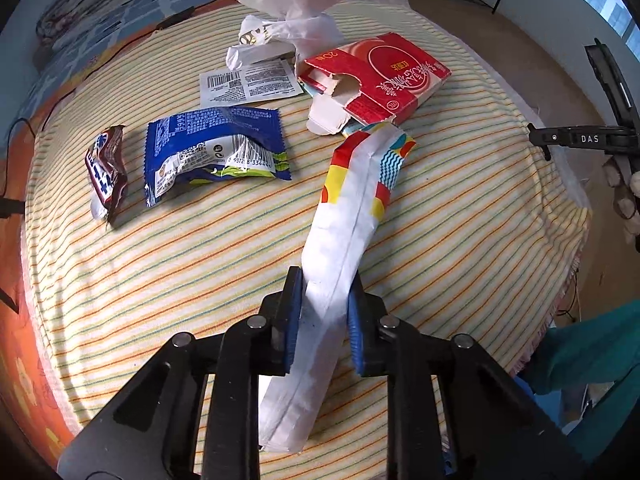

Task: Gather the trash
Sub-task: 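Grasp the printed white paper strip with the left tool while the right tool grasps the black ring, then carry both items to the blue basket and release them inside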

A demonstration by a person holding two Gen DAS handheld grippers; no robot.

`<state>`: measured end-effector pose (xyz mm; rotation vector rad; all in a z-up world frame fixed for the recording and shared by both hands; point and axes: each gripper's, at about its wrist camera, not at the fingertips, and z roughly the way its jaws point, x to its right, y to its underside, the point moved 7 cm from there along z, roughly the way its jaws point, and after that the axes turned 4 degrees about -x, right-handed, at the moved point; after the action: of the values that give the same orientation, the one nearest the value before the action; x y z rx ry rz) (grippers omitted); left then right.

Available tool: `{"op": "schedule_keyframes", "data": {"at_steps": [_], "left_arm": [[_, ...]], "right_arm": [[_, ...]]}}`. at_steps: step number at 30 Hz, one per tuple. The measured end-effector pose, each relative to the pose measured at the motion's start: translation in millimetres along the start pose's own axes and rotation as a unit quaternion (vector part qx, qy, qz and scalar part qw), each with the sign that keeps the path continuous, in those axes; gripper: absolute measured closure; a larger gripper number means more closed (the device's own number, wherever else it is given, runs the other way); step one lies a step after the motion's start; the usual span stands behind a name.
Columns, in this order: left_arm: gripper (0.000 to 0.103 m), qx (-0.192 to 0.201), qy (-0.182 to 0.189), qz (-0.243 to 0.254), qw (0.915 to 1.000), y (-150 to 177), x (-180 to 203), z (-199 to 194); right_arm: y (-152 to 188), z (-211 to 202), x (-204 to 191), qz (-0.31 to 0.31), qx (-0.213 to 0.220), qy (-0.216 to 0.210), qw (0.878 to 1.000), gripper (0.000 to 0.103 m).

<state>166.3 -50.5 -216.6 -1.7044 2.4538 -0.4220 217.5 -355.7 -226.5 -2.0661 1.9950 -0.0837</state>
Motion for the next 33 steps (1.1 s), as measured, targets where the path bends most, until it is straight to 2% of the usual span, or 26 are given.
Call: {"op": "schedule_keyframes", "data": {"at_steps": [7,16,25,33], "left_arm": [[0.085,0.011,0.005,-0.002,0.9999,3.7,6.8,-11.0],[0.085,0.029,0.011,-0.002,0.9995,13.5,16.0,-40.4],[0.085,0.035,0.023,-0.011,0.9991,47.8,27.7,-68.3],[0.085,0.038,0.026,-0.023,0.9987,91.3,39.2,-88.2]], "right_arm": [[2.7,-14.9,4.2,0.005,0.021,-0.011,1.000,0.096],[2.0,-53.9,-9.8,-0.019,0.074,-0.012,0.997,0.097],[21.9,-89.2,-44.1,-0.061,0.109,-0.034,0.992,0.097],[63.3,-101.2,-91.2,-0.120,0.115,-0.052,0.985,0.097]]}}
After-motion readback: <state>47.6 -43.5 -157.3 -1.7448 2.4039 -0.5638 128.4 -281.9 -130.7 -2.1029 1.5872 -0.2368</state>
